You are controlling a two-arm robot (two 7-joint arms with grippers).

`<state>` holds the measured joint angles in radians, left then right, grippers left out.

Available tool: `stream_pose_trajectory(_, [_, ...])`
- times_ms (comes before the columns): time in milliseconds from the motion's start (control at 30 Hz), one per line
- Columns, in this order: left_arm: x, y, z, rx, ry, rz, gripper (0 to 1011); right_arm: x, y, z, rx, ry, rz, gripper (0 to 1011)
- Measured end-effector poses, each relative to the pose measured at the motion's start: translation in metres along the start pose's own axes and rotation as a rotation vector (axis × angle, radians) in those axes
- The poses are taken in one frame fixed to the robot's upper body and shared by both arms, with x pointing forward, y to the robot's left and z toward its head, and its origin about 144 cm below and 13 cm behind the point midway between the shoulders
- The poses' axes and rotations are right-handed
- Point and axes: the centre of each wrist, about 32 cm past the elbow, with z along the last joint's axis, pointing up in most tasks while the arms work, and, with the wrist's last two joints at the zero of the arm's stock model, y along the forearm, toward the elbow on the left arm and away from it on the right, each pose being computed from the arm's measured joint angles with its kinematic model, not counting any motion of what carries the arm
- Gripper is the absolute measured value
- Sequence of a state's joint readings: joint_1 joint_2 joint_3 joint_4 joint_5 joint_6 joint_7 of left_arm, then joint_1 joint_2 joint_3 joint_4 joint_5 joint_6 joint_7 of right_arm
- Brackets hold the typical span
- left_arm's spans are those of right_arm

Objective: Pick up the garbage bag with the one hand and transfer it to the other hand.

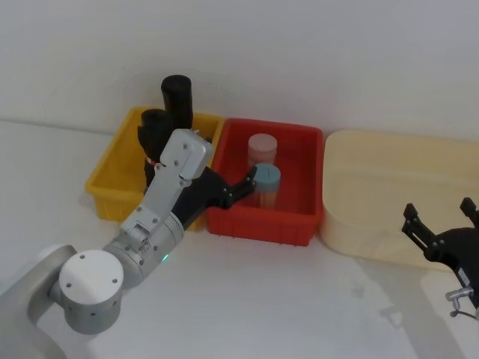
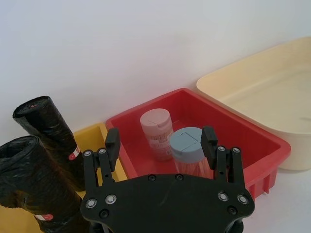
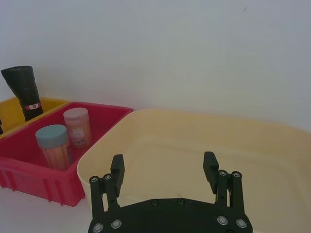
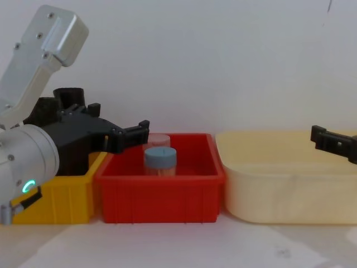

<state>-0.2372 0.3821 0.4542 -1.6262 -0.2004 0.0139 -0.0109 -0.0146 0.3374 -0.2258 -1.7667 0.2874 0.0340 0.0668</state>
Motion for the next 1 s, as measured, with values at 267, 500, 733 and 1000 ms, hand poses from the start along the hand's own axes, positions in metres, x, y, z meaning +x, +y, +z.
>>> stream_pose_trajectory(267, [0.002, -0.006, 0.001, 0.002, 0.001, -0.006, 1001, 0.004, 0.007, 0.002, -0.003, 0.000, 0.010, 1001])
stream_pose_trajectory(500, [0.011, -0.030, 0.013, 0.012, 0.005, -0.055, 1001, 0.022, 0.038, 0.013, -0.031, 0.006, 0.067, 1001])
stream_pose_trajectory(733, [0.027, -0.059, 0.045, 0.022, -0.017, -0.118, 1001, 0.047, 0.083, 0.038, -0.075, 0.007, 0.155, 1001])
stream_pose_trajectory(1000, [0.055, -0.066, 0.082, 0.024, -0.048, -0.134, 1001, 0.065, 0.120, 0.066, -0.111, 0.008, 0.249, 1001])
